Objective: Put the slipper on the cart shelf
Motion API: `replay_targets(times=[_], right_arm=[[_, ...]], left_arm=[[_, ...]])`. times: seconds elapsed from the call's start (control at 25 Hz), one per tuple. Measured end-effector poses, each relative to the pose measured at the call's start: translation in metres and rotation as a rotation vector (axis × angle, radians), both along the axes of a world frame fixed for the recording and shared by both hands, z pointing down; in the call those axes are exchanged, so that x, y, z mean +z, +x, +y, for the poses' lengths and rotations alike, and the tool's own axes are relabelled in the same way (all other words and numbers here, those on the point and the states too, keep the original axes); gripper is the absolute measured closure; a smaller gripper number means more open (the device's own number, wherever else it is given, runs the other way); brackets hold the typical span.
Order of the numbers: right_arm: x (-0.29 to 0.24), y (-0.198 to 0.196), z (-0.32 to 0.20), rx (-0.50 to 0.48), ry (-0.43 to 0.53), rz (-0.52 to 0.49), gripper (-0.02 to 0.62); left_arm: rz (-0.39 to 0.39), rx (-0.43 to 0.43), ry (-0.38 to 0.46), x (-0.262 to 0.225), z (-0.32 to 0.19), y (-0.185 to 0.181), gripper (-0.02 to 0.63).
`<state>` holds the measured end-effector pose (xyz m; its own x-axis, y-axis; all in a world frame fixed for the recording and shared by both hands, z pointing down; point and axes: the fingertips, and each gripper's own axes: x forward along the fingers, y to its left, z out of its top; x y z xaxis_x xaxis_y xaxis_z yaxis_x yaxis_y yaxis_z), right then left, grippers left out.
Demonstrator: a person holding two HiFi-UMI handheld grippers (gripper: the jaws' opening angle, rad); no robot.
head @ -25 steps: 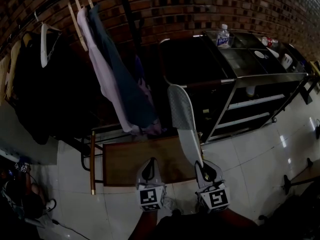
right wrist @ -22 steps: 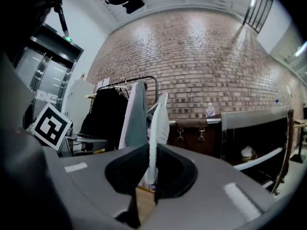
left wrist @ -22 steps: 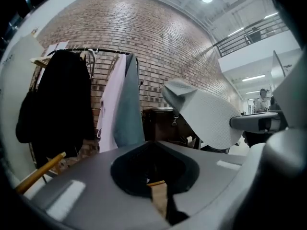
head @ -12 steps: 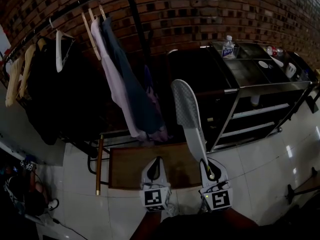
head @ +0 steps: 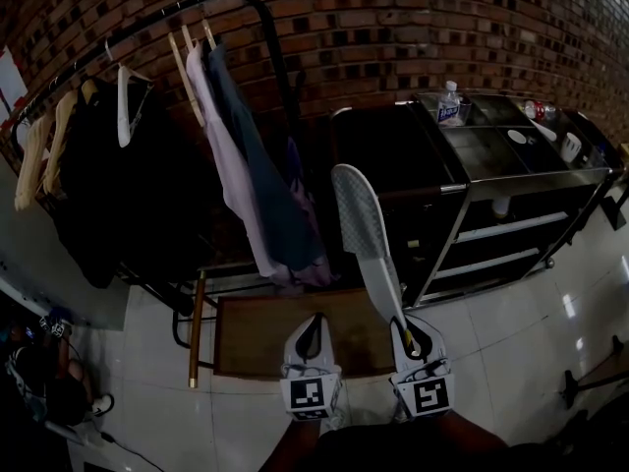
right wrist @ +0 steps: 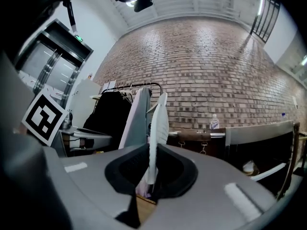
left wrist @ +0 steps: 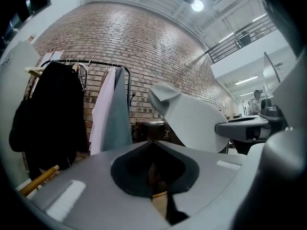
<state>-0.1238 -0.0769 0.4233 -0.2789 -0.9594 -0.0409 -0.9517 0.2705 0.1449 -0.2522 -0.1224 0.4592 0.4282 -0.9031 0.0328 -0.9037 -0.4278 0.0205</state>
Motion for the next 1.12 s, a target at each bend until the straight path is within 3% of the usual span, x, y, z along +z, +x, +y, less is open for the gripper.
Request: replay_targets(times=[0.68,0.96,1.12], right_arm=[[0.008,-0.014,0.015,0.084,-0.002,0.002,0.557],[0.019,0.026,0.022,0.081,-0.027,-0.005,0.557],[0.019,0.069,0.028,0.072,-0.028,-0.011,0.557]], left_arm=[[-0.004,0.072,-0.019,0.016,0.004,-0.012,0.594],[-0.011,0.05,-0.053,0.026,0.006,0.023,0.594],[-0.003,0.042,-0.046,0.02,0.006,0.07,0.594]])
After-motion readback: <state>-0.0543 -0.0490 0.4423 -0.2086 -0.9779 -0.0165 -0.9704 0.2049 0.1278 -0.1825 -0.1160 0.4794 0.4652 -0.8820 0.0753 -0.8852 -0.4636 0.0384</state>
